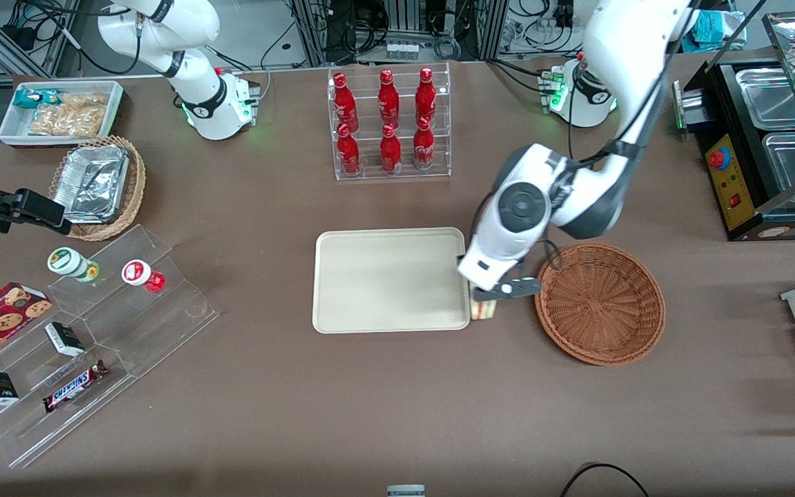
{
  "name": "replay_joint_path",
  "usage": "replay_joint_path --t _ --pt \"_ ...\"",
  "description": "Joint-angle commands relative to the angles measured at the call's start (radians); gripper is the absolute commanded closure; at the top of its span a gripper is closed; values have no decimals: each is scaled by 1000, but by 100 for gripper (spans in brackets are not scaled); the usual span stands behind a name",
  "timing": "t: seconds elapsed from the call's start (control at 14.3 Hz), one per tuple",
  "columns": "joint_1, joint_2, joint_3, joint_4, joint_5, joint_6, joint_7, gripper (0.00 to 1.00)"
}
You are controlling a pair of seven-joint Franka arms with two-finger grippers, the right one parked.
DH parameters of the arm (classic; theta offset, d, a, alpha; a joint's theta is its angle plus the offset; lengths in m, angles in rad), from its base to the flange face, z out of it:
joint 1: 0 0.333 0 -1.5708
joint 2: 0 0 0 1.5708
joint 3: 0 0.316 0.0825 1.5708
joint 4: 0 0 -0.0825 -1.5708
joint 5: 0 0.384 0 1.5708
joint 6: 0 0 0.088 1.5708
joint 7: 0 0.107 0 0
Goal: Place sandwich from basket to tray
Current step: 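Carry the held sandwich over to the cream tray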
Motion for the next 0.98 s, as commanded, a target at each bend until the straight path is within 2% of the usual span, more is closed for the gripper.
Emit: replay_joint_path --t 0.0,0.35,0.7,0.91 --pt "-91 85 12 119 -4 -35 -68 87" --pt "-231 211 15 260 5 -32 -201 87" --pt "-271 298 18 356 14 -32 -270 87" --pt "-272 323 16 364 75 -29 -300 85"
